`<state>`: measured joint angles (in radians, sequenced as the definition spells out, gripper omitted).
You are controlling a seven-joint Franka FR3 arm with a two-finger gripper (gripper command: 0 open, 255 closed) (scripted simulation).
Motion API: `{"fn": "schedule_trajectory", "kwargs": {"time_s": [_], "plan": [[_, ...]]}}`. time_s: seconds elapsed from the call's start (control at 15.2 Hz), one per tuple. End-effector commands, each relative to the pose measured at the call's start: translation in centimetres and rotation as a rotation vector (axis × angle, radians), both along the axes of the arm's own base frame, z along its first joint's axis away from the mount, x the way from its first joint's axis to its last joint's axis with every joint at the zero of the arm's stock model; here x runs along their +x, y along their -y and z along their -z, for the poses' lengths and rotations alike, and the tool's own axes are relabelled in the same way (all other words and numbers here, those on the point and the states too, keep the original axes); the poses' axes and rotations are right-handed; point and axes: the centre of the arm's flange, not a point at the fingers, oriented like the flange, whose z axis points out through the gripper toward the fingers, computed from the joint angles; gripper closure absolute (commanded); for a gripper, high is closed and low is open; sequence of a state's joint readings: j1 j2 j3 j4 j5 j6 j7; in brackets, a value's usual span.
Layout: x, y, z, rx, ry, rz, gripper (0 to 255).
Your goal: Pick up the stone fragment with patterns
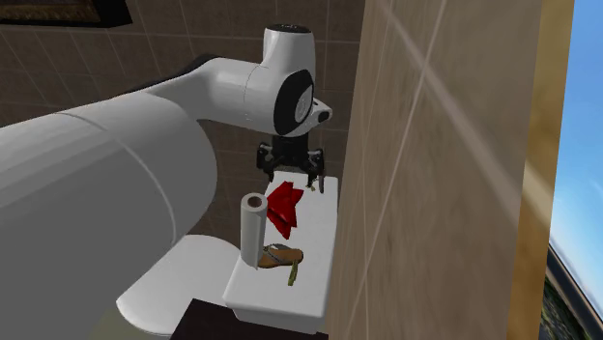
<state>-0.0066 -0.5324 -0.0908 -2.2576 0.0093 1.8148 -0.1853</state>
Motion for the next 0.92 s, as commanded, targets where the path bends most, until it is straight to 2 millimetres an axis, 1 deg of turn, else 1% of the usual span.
{"fn": "schedule_trajectory", "kwargs": {"time_s": [0.0, 0.86], "plan": [[2.8, 0.8, 0.8, -0.001, -0.001, -0.008, 0], [19.4, 3.0, 5.3, -0.001, -0.012, -0.061, 0]]}}
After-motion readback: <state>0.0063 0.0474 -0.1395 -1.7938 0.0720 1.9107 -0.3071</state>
